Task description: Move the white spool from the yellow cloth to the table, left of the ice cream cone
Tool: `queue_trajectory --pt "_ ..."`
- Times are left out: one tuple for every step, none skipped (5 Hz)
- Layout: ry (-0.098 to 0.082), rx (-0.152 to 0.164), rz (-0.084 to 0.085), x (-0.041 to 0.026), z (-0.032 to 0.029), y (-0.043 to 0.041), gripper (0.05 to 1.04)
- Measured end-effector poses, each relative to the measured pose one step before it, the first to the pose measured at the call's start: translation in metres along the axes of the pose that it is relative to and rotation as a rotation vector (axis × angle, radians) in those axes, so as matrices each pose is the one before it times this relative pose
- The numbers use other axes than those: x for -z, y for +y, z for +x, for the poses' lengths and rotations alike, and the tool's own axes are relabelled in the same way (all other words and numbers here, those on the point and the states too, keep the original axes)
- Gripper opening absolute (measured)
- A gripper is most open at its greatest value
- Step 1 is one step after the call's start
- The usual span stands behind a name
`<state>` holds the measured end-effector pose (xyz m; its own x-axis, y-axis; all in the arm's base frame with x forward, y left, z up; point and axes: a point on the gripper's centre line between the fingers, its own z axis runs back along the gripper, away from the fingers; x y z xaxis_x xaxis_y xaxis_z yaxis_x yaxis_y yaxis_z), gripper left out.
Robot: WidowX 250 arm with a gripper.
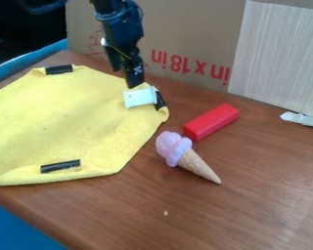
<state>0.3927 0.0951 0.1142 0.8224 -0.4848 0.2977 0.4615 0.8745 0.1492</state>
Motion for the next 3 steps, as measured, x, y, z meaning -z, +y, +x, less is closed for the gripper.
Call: queue_trajectory --pt "0.013 0.0224 -0.0077 0.01013 0.00187 -0.00582 1.0" --pt "0.0149 0.0178 -0.0062 0.00599 -0.00404 -0.0056 1.0" --pt "0.016 0.014 0.0126 0.00489 -0.00191 -0.00365 0.994"
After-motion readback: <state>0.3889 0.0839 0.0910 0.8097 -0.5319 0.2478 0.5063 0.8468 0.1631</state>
